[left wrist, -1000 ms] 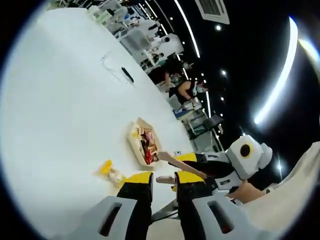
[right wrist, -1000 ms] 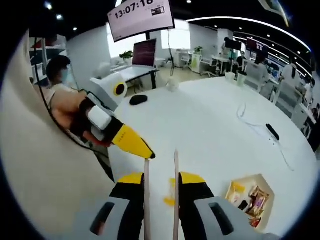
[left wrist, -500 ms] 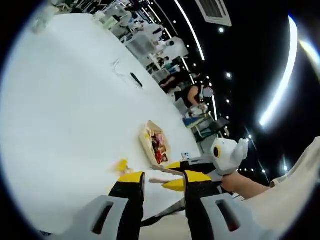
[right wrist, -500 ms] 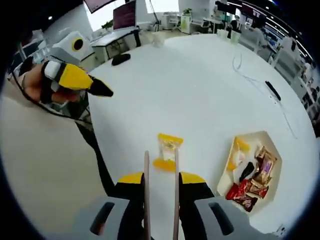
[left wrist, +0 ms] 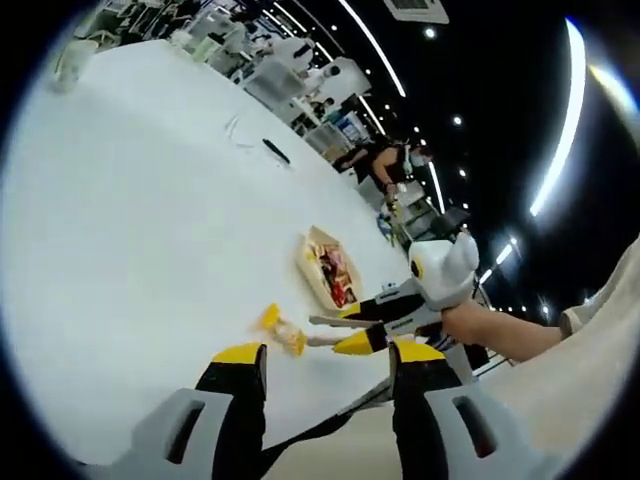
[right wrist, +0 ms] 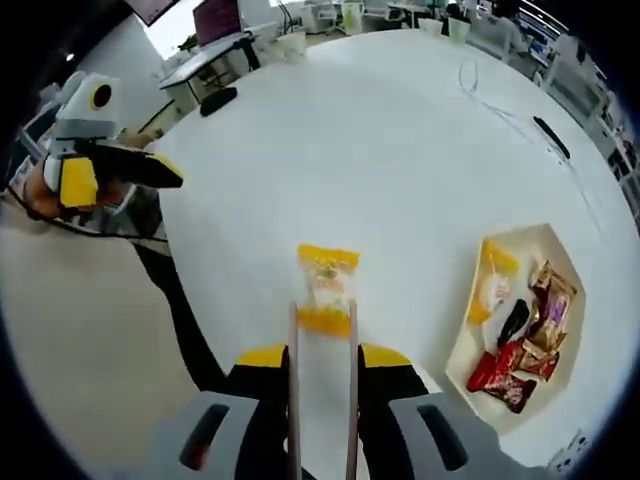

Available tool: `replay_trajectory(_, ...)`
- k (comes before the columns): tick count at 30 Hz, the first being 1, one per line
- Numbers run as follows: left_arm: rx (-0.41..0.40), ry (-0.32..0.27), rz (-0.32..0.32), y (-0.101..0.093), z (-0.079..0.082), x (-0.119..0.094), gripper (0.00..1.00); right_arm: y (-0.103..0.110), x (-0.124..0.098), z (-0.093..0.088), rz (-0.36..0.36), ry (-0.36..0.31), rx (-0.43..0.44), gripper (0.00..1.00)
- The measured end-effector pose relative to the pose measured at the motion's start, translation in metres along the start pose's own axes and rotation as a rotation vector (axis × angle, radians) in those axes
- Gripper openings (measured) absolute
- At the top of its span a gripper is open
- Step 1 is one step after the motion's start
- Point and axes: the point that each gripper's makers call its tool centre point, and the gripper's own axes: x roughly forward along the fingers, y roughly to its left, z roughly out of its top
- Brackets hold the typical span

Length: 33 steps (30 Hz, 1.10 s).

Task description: Place the target food into the container with the food tongs after gripping and lifting it, then release it inside without dropping or visibly crushing the food.

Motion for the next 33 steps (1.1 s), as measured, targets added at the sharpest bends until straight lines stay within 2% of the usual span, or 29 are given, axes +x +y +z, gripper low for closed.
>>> replay_trajectory(6, -0.030, -0.017, -0.003, 0.004, 0.001, -0.004, 0.49, 0.000, 0.006, 0.002, 0.029, 0.030, 0.055, 0.26)
replay_trajectory(12, -0.019, -0.020, 0.012, 0.008, 0.001, -0.007, 0.49, -0.005, 0.012, 0.003, 0.048, 0.066, 0.082, 0.26)
replay_trajectory(17, -0.051, -0.061, -0.001, 0.007, 0.005, -0.011, 0.47, -0.003, 0.018, 0.006, 0.092, 0.089, 0.122, 0.26)
replay_trajectory(33, -0.062, -0.083, 0.006, 0.008, 0.005, -0.012, 0.47, -0.004, 0.028, 0.006, 0.093, 0.150, 0.132, 0.26)
